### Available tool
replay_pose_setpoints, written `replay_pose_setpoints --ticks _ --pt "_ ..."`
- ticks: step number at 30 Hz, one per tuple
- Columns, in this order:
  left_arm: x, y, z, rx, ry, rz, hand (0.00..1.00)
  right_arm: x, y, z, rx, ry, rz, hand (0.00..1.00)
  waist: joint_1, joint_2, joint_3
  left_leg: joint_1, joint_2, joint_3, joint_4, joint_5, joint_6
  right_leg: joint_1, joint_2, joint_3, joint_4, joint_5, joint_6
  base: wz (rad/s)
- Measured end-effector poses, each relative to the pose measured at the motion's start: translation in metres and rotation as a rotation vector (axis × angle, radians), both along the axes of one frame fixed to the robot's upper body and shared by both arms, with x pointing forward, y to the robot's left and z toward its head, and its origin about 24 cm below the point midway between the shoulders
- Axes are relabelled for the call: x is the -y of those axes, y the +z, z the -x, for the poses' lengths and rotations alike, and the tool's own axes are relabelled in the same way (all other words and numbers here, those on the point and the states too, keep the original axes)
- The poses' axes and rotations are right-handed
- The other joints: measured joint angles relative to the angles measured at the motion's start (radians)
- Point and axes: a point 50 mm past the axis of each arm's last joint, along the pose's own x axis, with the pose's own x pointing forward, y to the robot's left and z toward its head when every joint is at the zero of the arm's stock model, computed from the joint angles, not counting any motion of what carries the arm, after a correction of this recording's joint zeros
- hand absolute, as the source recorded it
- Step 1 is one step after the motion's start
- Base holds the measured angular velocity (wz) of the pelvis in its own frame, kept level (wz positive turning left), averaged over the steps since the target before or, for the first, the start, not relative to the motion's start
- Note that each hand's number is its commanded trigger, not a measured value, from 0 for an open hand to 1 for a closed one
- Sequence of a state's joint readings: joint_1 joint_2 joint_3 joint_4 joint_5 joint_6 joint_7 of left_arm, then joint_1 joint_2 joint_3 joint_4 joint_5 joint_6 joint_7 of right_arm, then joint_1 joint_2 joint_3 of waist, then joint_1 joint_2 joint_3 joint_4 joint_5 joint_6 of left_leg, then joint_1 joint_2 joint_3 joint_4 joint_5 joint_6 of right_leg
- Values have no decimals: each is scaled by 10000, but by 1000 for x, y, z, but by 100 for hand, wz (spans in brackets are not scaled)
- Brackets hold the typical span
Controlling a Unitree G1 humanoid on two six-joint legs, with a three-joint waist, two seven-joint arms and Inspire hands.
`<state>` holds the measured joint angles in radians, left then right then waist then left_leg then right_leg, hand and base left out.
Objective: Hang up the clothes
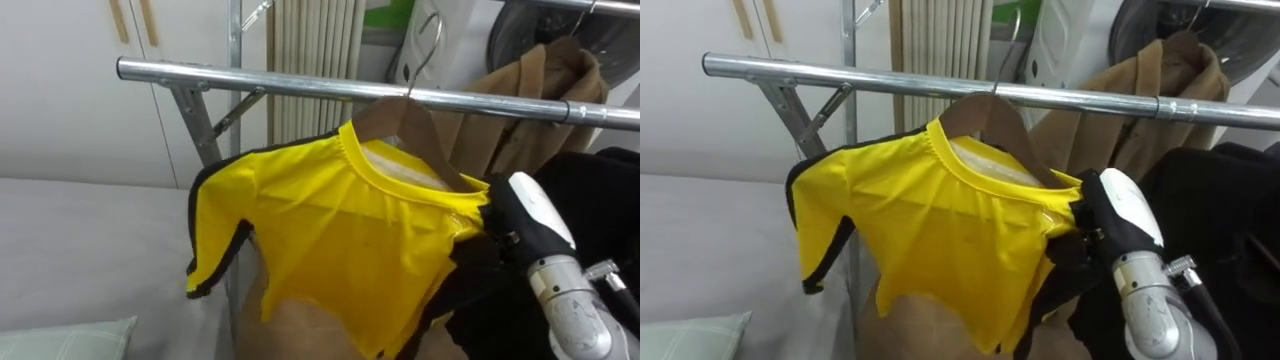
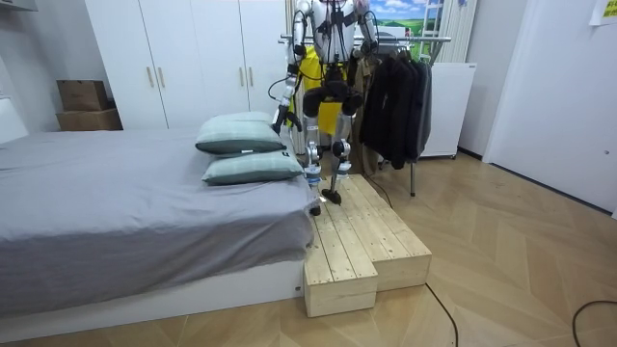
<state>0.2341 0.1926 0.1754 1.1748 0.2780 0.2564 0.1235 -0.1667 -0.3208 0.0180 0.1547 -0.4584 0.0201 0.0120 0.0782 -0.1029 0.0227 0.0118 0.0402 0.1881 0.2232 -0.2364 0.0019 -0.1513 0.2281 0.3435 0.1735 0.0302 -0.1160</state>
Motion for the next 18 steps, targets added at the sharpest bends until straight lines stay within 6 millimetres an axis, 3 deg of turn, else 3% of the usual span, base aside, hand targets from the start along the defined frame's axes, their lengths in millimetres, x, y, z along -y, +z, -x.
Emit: replay_pose_setpoints --ticks 18 --pt "1 0 -4 93 -265 38 0 7 -49 6 -2448 -118 -228 100 57 241 -7 178 1 -221 -3 9 -14 210 -26 -148 -44 -46 -42 2"
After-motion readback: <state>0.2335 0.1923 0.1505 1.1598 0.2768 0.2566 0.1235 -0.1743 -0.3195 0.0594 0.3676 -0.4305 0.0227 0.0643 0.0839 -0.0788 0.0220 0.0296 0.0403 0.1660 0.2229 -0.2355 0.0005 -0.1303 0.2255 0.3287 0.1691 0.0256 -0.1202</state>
